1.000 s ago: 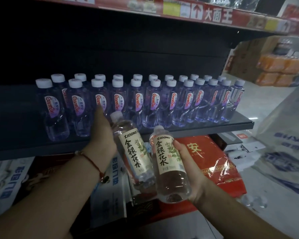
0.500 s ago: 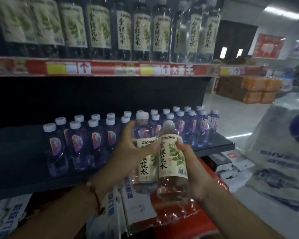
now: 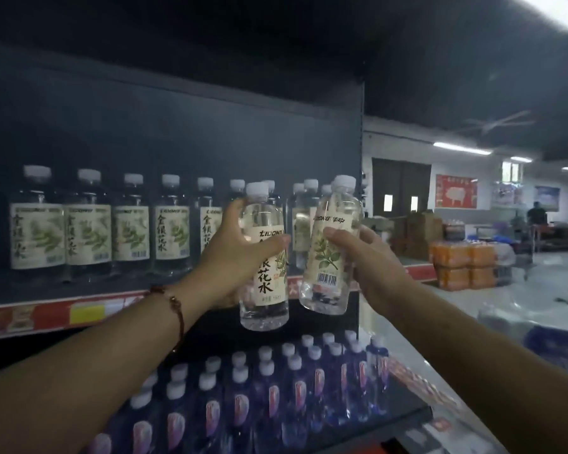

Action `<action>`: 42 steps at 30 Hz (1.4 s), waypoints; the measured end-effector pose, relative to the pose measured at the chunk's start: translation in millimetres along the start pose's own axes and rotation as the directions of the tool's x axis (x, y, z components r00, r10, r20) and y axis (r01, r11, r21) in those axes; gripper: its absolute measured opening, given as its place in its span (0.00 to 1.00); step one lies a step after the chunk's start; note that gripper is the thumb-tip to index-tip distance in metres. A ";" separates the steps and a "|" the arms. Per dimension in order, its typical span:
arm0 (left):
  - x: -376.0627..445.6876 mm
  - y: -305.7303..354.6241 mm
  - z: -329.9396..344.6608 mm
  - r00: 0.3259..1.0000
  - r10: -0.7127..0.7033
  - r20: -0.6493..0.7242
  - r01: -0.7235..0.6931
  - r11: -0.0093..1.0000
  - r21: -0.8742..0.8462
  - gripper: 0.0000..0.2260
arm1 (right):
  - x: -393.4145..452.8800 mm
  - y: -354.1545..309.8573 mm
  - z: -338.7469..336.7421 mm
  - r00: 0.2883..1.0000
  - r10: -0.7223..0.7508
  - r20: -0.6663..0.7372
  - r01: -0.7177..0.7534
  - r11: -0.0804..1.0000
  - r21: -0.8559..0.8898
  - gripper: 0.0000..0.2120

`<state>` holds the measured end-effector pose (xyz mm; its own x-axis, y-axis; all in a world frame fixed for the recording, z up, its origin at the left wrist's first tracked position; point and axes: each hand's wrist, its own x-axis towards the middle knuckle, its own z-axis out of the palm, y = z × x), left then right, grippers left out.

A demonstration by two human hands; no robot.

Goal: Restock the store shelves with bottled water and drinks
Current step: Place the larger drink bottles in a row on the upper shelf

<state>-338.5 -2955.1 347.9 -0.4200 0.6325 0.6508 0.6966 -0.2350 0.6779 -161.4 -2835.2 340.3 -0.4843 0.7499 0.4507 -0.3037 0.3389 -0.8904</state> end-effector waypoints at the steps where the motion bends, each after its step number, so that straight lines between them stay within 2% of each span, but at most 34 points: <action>1: 11.5 1.6 -0.3 1.000 0.009 0.002 -0.009 1.000 0.015 0.38 | 9.0 -4.5 0.3 1.000 -0.018 -0.015 0.018 1.000 -0.008 0.32; 4: 47.7 1.4 -2.1 1.000 0.023 -0.009 -0.022 0.999 0.032 0.36 | 36.6 -10.8 9.3 0.998 -0.050 -0.028 0.049 0.998 -0.025 0.37; 7: 76.6 -9.6 -2.7 0.999 0.021 -0.041 -0.018 0.998 0.054 0.34 | 64.9 -2.9 26.9 0.999 -0.032 -0.021 0.032 0.999 0.003 0.34; 10: 93.1 -25.9 -2.7 0.998 0.016 -0.057 -0.009 0.993 0.119 0.37 | 89.6 13.0 49.0 0.999 -0.042 -0.034 0.042 0.999 0.001 0.36; 13: 103.6 -42.8 0.7 0.997 0.002 -0.082 0.011 0.987 0.161 0.39 | 106.2 31.6 64.2 0.996 -0.073 -0.054 0.067 0.992 -0.108 0.41; 15: 109.0 -52.7 3.0 0.995 -0.016 -0.098 0.030 0.989 0.146 0.41 | 111.4 39.4 69.4 0.990 -0.127 -0.068 0.108 0.967 -0.229 0.40; 18: 113.2 -63.6 6.4 0.996 -0.011 -0.087 0.026 0.986 0.168 0.45 | 115.6 45.9 74.0 0.971 -0.233 -0.047 0.180 0.851 -0.493 0.34; 20: 112.3 -66.3 7.8 0.997 0.012 -0.077 0.002 0.983 0.181 0.46 | 115.4 52.2 76.4 0.960 -0.270 -0.069 0.173 0.772 -0.612 0.32; 23: 107.4 -66.4 6.1 0.998 0.041 -0.047 -0.029 0.975 0.220 0.46 | 109.3 67.0 80.5 0.933 -0.352 -0.071 0.177 0.623 -0.762 0.38; 26: 99.9 -67.8 2.3 0.998 0.057 0.004 -0.055 0.931 0.360 0.49 | 104.2 82.0 84.4 0.929 -0.370 -0.036 0.188 0.551 -0.813 0.49; 28: 97.1 -70.7 -0.1 0.999 0.024 0.030 -0.034 0.911 0.411 0.53 | 104.1 84.7 84.2 0.929 -0.369 -0.035 0.181 0.534 -0.826 0.51; 31: 97.0 -78.8 -3.1 0.997 -0.030 0.076 0.002 0.938 0.347 0.58 | 107.6 82.2 81.5 0.933 -0.356 -0.045 0.148 0.495 -0.856 0.51; 36: 88.1 -93.1 0.8 0.995 -0.046 0.089 0.015 0.948 0.317 0.60 | 110.7 76.1 72.6 0.950 -0.312 -0.016 0.105 0.367 -0.924 0.42; 40: 79.8 -93.6 2.6 0.993 0.005 0.118 -0.028 0.981 0.191 0.56 | 112.3 72.6 75.1 0.959 -0.281 -0.024 0.041 0.225 -0.974 0.45; 42: 75.8 -92.2 4.5 0.992 0.007 0.123 -0.028 0.985 0.170 0.53 | 114.8 68.6 76.7 0.966 -0.253 -0.049 -0.008 0.160 -0.987 0.43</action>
<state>-432.0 -2882.2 333.2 -0.3402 0.7166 0.6089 0.7969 -0.1240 0.5913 -300.7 -2769.5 335.9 -0.3513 0.6663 0.6578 0.7651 0.6092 -0.2086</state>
